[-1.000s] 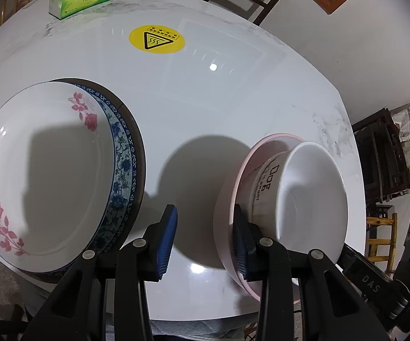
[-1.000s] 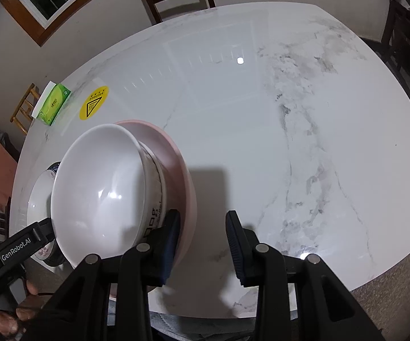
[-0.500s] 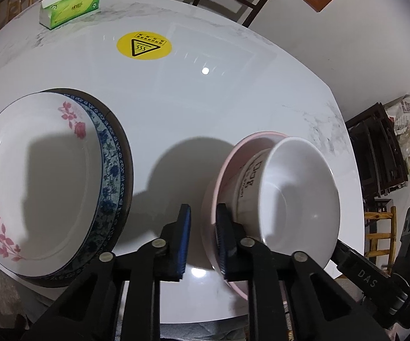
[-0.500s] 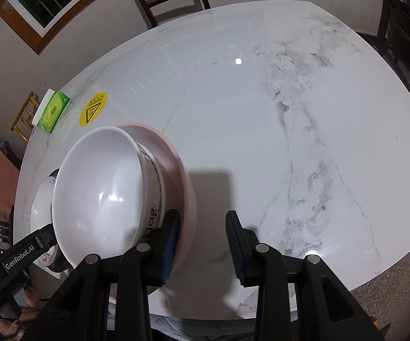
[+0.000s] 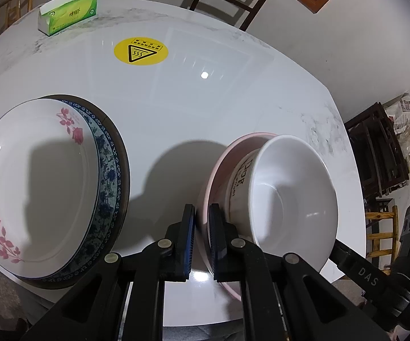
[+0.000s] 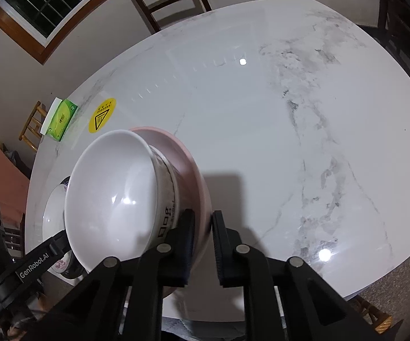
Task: Organize plates and bowls
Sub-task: 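Lift and carry the nested pink bowl toward the plate stack with the left gripper, then lower the nested bowls onto the flowered plate with the left gripper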
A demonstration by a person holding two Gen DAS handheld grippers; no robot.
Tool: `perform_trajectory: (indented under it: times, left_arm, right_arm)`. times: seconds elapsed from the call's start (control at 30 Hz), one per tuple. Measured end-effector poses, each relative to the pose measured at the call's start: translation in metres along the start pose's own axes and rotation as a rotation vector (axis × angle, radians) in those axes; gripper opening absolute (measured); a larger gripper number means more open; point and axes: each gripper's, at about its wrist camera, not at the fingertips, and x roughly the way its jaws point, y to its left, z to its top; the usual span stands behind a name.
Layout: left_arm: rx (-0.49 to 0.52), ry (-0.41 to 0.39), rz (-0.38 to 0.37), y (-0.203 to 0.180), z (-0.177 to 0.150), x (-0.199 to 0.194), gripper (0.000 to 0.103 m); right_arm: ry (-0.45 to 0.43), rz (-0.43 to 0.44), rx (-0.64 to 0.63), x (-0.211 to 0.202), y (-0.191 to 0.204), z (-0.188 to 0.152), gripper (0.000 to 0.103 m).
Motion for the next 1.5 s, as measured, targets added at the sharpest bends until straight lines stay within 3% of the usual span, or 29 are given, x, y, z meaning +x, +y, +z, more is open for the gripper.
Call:
perform_trajectory:
  times: [0.9, 1.5]
  left_arm:
    - [0.017, -0.009, 0.02, 0.004, 0.003, -0.009, 0.005]
    - [-0.029, -0.067, 0.051, 0.036, 0.022, -0.052, 0.005]
  right_arm:
    - [0.001, 0.0, -0.014, -0.002, 0.013, 0.004, 0.013]
    - [0.007, 0.021, -0.123, -0.012, 0.079, 0.013, 0.013]
